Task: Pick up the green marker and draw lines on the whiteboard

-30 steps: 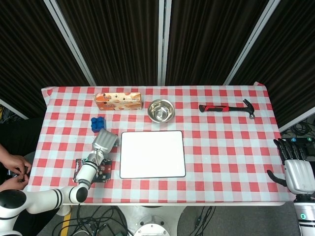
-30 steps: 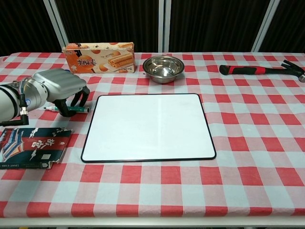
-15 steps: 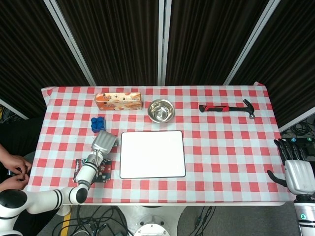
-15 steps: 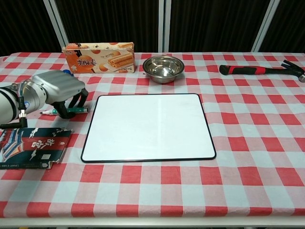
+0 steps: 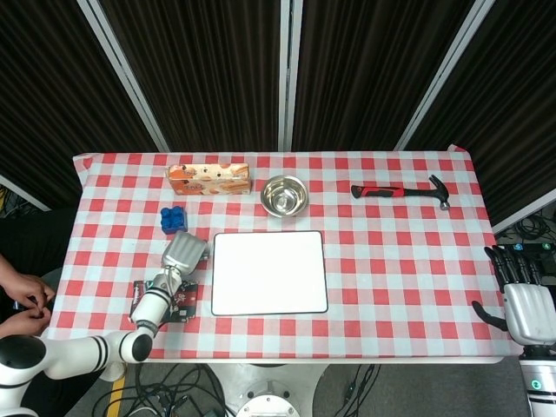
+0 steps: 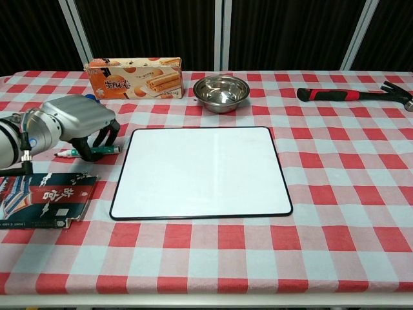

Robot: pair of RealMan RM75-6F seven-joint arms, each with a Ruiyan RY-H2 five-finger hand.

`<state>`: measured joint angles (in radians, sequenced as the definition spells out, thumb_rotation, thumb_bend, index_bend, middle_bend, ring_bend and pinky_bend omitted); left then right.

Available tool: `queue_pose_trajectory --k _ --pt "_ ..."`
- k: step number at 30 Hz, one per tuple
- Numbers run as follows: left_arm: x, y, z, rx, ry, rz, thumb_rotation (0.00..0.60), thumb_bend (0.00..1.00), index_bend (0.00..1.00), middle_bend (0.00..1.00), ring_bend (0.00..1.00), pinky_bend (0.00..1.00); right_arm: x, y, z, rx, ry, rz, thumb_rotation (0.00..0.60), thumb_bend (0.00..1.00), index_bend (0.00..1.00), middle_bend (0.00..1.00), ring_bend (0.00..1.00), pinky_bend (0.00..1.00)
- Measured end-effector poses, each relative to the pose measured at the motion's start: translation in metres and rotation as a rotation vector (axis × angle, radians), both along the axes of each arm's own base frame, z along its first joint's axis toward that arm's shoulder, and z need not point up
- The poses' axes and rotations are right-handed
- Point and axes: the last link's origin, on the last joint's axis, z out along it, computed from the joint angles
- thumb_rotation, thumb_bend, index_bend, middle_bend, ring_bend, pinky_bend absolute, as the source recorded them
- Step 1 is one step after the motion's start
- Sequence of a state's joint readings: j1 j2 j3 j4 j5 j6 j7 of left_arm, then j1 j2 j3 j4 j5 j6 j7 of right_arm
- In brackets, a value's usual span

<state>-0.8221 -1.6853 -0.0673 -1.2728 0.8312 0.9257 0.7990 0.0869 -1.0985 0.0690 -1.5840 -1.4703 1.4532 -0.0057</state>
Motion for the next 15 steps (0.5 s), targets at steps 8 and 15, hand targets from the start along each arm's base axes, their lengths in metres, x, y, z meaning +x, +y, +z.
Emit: queue_pose_trajectory --k 8,15 --pt "0.006 0.0 0.021 0.027 -0.165 -0.002 0.6 0.45 0.56 0.63 0.77 1.0 0.002 0.001 0.001 -0.004 -0.001 0.01 0.6 0.13 0.0 0.07 0.0 0.0" --pt "0.022 -0.005 0.03 -0.02 -0.506 0.039 0.6 0.45 0.56 0.62 0.76 1.0 0.002 0.002 0.0 0.001 -0.004 0.016 0.6 0.13 0.0 0.07 0.0 0.0"
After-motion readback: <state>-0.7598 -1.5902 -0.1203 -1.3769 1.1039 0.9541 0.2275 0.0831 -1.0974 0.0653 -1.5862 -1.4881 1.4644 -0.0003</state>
